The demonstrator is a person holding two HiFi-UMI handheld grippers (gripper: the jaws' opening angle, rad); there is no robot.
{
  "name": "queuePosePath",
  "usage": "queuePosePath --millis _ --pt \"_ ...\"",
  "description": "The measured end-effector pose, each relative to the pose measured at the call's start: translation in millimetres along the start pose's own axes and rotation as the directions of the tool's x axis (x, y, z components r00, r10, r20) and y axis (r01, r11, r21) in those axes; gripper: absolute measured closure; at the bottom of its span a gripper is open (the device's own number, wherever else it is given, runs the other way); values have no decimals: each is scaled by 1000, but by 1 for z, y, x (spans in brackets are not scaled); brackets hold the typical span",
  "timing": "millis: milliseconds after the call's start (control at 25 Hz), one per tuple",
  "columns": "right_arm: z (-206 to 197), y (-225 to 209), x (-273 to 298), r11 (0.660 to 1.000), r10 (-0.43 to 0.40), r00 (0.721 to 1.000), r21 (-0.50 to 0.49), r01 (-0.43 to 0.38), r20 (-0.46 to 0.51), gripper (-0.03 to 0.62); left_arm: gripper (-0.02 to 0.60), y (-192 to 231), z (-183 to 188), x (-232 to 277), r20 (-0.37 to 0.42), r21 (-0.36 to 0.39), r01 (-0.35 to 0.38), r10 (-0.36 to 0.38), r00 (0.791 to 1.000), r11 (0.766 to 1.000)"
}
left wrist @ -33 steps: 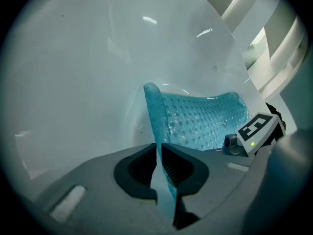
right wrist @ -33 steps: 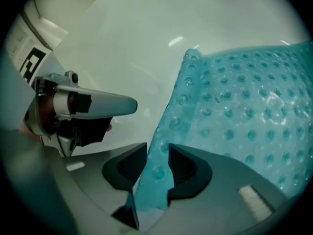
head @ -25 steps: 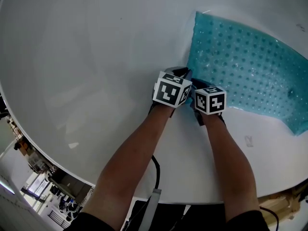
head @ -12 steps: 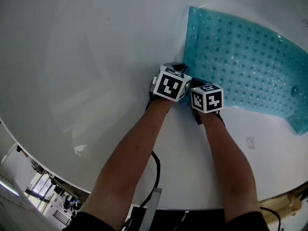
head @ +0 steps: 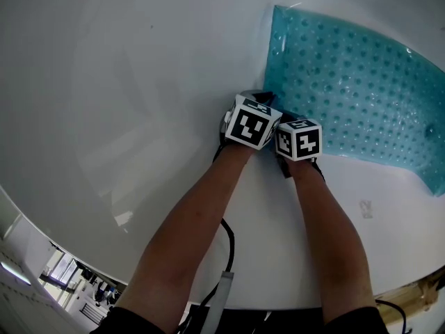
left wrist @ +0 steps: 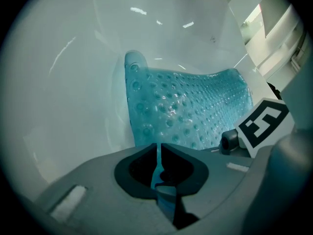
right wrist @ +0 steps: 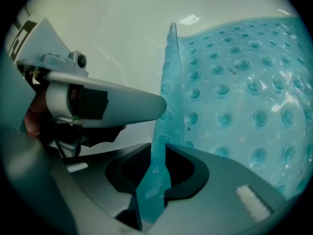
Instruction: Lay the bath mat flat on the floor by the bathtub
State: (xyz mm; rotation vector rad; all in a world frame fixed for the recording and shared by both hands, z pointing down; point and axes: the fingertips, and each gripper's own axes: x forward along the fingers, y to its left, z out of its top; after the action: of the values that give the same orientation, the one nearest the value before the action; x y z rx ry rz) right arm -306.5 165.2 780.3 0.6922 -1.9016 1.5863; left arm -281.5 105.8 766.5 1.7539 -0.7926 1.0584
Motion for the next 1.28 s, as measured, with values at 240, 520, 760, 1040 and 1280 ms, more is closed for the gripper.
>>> queuePosePath --millis 240,520,760,1040,1280 --pt "-1 -1 -3 999 49 998 18 -49 29 481 545 -2 15 0 12 19 9 -9 1000 1000" --pt "5 2 -30 997 70 997 35 -71 33 433 543 -1 13 -12 -1 13 -22 22 1000 1000" --pt "16 -5 -70 998 42 997 53 -45 58 428 544 -7 13 -29 -6 -4 -40 40 999 999" --pt "9 -21 -123 997 8 998 78 -13 65 428 545 -38 8 -38 -19 -33 -37 36 999 999" --pt "-3 -45 -161 997 -21 998 71 17 58 429 543 -45 -16 -23 -87 2 -91 91 992 996"
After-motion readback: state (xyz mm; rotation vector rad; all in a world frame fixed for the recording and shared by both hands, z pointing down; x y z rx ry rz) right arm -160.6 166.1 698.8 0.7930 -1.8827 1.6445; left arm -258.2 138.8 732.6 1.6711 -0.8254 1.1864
